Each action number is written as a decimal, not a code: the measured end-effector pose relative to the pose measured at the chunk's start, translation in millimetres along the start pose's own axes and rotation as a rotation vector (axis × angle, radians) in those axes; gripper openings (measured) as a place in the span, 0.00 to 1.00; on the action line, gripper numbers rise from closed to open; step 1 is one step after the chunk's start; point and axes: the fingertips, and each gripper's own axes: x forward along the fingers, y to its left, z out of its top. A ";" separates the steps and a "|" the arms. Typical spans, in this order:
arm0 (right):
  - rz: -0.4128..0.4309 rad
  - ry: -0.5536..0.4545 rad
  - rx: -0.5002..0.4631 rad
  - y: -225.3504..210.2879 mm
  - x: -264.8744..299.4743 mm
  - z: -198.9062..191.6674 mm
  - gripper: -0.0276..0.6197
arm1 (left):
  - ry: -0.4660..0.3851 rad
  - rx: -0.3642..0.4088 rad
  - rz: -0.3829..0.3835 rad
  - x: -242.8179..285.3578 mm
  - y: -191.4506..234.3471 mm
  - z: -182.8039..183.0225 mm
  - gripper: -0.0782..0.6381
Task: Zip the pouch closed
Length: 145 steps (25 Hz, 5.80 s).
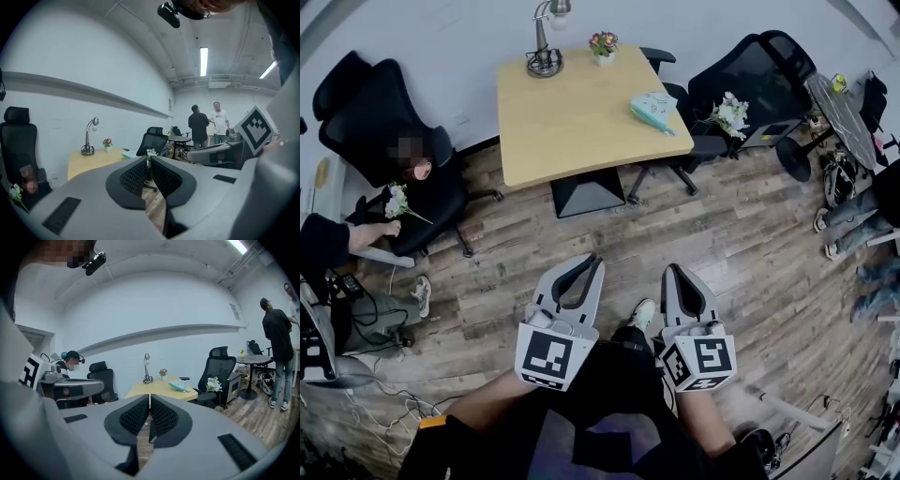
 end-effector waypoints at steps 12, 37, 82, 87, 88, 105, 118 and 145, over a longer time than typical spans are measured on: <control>0.029 -0.032 -0.011 -65.8 19.3 32.4 0.31 | 0.008 -0.001 0.072 61.9 -13.0 27.1 0.30; 0.159 -0.044 -0.087 -184.7 42.1 61.1 0.44 | 0.035 -0.004 0.215 157.3 -74.8 38.5 0.37; -0.002 0.113 -0.185 -238.7 322.6 113.9 0.44 | 0.067 -0.011 0.075 369.3 135.8 68.1 0.41; 0.018 0.148 -0.198 -234.6 332.8 105.2 0.44 | 0.083 -0.030 0.083 370.2 148.3 61.3 0.42; 0.025 0.154 -0.199 -234.5 335.6 103.8 0.44 | 0.088 -0.032 0.084 371.4 149.7 59.3 0.42; 0.228 0.334 -0.306 -262.8 390.5 47.8 0.45 | 0.240 -0.105 0.176 419.4 157.4 4.6 0.43; 0.384 0.478 -0.508 -273.5 420.2 -7.6 0.37 | 0.361 -0.135 0.145 454.2 138.5 -50.8 0.43; 0.591 0.672 -0.865 -266.8 455.3 -70.8 0.26 | 0.471 -0.127 0.051 472.0 130.9 -90.6 0.43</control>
